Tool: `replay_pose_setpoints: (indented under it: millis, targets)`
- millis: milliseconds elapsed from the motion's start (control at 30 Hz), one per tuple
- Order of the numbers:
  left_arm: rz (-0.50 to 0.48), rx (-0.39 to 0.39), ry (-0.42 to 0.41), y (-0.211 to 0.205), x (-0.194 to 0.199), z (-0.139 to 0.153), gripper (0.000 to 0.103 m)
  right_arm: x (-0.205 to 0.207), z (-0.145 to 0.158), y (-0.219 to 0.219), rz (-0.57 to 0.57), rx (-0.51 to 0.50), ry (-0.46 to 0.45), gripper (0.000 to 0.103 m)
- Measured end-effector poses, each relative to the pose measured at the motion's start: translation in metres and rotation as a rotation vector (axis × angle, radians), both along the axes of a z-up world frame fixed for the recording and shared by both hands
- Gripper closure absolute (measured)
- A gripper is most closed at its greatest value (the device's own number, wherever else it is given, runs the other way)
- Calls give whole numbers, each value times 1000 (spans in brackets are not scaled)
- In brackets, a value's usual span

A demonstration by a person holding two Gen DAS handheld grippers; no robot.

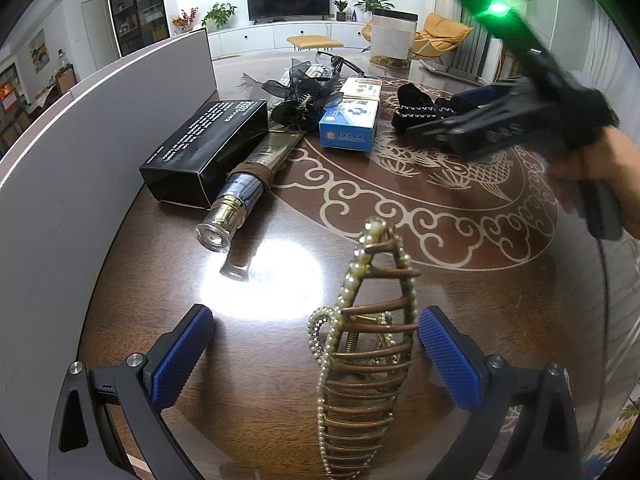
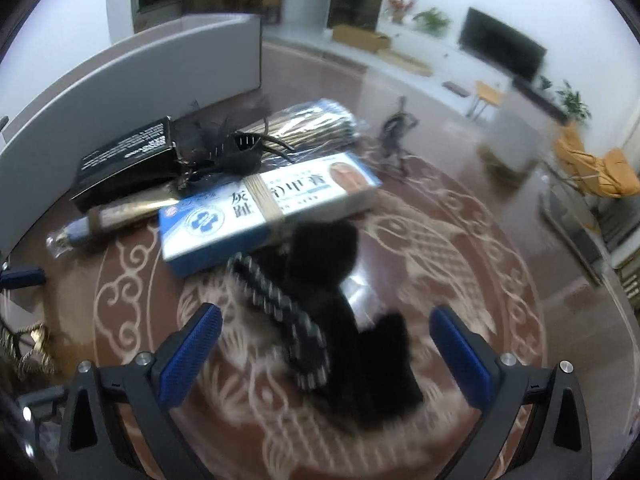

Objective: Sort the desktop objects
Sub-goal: 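Close the right gripper on the black beaded knitted glove, then hold the gold cage in the left gripper and the black glove in the right gripper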

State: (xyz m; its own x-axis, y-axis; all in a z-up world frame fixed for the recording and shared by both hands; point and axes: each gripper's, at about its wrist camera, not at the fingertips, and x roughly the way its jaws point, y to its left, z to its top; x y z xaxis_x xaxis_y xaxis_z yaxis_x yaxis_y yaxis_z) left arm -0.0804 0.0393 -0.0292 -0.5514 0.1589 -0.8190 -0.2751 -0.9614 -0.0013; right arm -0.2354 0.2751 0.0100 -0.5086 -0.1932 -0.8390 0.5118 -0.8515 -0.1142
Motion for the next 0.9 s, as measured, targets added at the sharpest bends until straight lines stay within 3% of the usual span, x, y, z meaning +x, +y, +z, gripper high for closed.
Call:
replay_pose_setpoints:
  millis: [33,67,100,167,233,400,600,633,667,733,900]
  targets:
    - [0,0,0,0,0,0,0,-7,-3,-2,-1,-21,-23,7]
    - [0,0,0,0,0,0,0,-10,-6,-2,-5,-38,-42,22]
    - [0,0,0,0,0,0,0,-14,-8,-2,-10,-58,-67,26]
    - [0,0,0,0,0,0,0,-12,-8,0,-35,-101,-66,47]
    - [0,2,-1,0,0,-1,0,0,-6,1,-54,-102,-43,60]
    - [0,2,-1,0,1,-1,0,59,-5,5,-89,-94,-25,60]
    - [0,2,-1,1,1,-1,0,170,-4,-4,-77,-70,32,58]
    - [0,2,-1,0,1,-1,0,176,-3,-5,-87,-63,49,50]
    - [0,1,-1,1,1,-1,0,181,-4,-4,-100,-65,59,33]
    - [1,3,-1,0,1,-1,0,184,-8,-3,-138,-78,55,11]
    - [3,3,0,-1,2,-1,0,172,-10,5,-197,-149,15,5]
